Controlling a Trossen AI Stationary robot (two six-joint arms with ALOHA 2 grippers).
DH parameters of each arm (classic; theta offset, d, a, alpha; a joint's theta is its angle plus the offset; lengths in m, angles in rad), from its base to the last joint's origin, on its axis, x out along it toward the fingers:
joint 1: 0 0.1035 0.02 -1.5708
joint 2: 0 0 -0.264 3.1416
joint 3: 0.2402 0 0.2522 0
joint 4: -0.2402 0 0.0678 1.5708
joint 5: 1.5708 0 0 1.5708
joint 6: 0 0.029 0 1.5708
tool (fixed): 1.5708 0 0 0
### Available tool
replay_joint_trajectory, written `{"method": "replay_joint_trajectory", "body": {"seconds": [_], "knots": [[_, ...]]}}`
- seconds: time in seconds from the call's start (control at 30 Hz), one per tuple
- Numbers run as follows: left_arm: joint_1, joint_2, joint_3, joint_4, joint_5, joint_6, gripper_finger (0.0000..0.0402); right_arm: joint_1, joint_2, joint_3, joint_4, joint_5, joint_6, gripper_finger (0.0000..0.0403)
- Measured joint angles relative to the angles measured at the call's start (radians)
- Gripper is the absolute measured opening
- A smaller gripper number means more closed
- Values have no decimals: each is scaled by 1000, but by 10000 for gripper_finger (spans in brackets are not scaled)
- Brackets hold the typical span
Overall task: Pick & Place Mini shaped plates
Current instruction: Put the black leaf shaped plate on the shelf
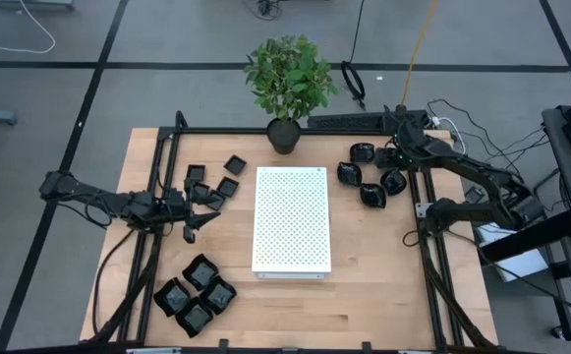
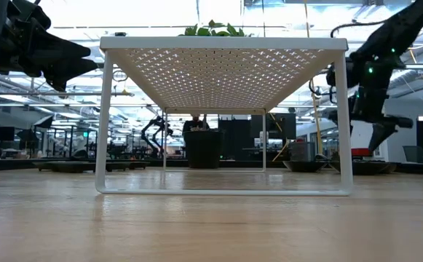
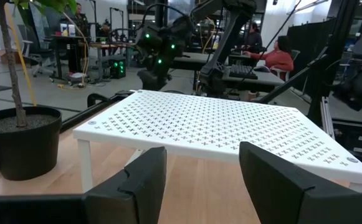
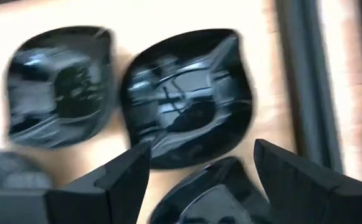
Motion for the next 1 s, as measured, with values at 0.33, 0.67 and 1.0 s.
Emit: {"method": "replay_joint_trajectory", "body": {"seconds": [0.33, 0.67, 1.0], "knots": [[0, 0, 0, 0, 0, 0, 207, -11, 16, -9, 11, 80, 66, 269], [0, 0, 0, 0, 0, 0, 207, 17, 116, -46, 99, 80, 132, 256], [0, 0, 0, 1, 0, 0, 207, 19, 115, -49, 152, 56, 152, 187]]}}
